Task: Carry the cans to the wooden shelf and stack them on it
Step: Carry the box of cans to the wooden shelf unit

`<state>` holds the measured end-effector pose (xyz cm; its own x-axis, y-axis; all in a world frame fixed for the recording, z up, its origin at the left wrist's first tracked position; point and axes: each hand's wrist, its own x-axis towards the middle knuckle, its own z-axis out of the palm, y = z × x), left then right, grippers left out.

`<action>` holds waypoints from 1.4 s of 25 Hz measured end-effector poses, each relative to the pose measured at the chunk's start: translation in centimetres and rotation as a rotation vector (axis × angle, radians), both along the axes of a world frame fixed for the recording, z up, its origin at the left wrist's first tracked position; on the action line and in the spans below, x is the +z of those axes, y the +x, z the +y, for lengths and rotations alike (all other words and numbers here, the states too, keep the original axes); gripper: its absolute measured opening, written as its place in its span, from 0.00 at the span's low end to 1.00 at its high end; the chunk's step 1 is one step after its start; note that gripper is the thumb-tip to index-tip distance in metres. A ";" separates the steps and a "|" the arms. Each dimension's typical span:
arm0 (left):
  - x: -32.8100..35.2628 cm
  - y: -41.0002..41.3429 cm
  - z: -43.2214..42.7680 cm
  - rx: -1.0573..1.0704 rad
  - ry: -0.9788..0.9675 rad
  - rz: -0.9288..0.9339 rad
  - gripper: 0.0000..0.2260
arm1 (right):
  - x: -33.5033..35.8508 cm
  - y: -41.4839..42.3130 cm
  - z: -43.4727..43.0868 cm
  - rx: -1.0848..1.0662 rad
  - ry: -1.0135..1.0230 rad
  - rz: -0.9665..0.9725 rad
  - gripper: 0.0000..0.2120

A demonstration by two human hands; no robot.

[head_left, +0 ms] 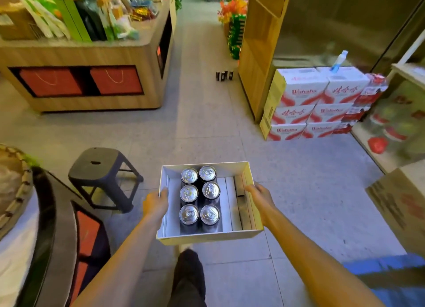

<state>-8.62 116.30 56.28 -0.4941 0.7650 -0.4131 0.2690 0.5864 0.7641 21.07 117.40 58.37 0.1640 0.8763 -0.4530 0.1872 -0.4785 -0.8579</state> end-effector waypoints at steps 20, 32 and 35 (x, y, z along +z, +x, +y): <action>-0.5 -7.4 61.6 -0.012 0.023 -0.121 0.22 | -0.6 -6.9 59.4 -0.056 0.006 0.035 0.09; 1.5 -5.6 93.3 -0.002 0.059 -0.069 0.17 | 2.6 -5.4 92.4 -0.006 -0.029 0.009 0.14; 0.4 -6.4 101.0 -0.004 0.022 -0.050 0.19 | 1.7 -6.1 99.8 0.000 -0.053 0.004 0.16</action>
<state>-14.98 217.30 56.70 -0.4700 0.7761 -0.4204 0.2325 0.5683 0.7893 14.99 217.23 60.02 0.1626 0.8509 -0.4996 0.1837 -0.5236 -0.8319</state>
